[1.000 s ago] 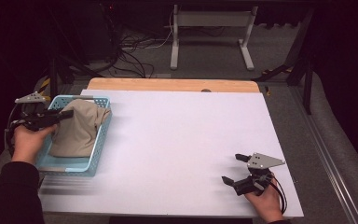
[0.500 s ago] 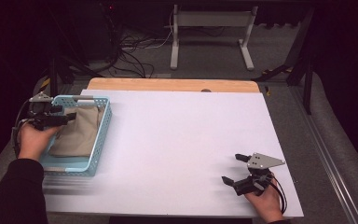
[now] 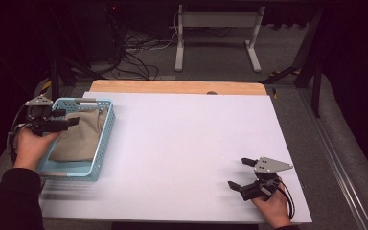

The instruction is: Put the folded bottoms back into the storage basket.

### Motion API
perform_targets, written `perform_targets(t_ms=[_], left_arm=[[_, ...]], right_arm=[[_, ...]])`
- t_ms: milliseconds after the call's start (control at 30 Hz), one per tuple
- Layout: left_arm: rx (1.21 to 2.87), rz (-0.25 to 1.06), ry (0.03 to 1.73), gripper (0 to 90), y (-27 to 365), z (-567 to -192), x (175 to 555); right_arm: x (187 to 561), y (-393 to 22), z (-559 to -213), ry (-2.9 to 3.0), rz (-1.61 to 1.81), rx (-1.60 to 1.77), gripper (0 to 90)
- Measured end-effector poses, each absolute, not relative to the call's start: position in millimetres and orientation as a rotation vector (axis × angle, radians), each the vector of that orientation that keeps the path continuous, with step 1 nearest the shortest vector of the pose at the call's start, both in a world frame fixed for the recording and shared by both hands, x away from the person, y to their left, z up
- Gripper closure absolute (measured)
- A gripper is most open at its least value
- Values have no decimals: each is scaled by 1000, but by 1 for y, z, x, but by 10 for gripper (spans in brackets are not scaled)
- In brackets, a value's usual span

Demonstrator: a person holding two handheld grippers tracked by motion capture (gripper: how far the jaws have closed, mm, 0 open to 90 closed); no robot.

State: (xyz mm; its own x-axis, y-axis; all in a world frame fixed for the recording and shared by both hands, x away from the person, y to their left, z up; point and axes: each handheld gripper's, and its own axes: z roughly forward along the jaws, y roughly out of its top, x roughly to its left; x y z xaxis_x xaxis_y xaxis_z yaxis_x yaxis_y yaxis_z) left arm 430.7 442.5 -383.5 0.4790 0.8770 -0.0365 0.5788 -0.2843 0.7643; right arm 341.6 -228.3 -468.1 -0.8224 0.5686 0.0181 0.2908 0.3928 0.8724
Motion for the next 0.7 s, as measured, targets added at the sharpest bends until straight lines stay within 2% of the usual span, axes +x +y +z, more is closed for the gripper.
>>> perform_targets(t_ms=[100, 333, 367, 433, 500, 600, 700], left_arm=[[2031, 485, 1183, 364, 437, -382, 425], [2126, 403, 1127, 594, 426, -381, 416], [2146, 390, 1111, 594, 424, -381, 415], [2190, 367, 1078, 719, 421, -381, 412], [2241, 358, 1050, 741, 417, -383, 410], [2298, 338, 1028, 867, 412, -387, 409], [2350, 320, 1035, 894, 407, -392, 410]], right_arm=[[342, -228, -468, 2372, 1399, 754, 6], [342, -228, -468, 2373, 1400, 753, 6], [342, -228, -468, 2373, 1399, 752, 5], [342, -228, -468, 2373, 1400, 752, 5], [342, -228, -468, 2374, 1399, 751, 6], [342, -228, -468, 2374, 1399, 749, 6], [342, -228, -468, 2374, 1399, 749, 5]])
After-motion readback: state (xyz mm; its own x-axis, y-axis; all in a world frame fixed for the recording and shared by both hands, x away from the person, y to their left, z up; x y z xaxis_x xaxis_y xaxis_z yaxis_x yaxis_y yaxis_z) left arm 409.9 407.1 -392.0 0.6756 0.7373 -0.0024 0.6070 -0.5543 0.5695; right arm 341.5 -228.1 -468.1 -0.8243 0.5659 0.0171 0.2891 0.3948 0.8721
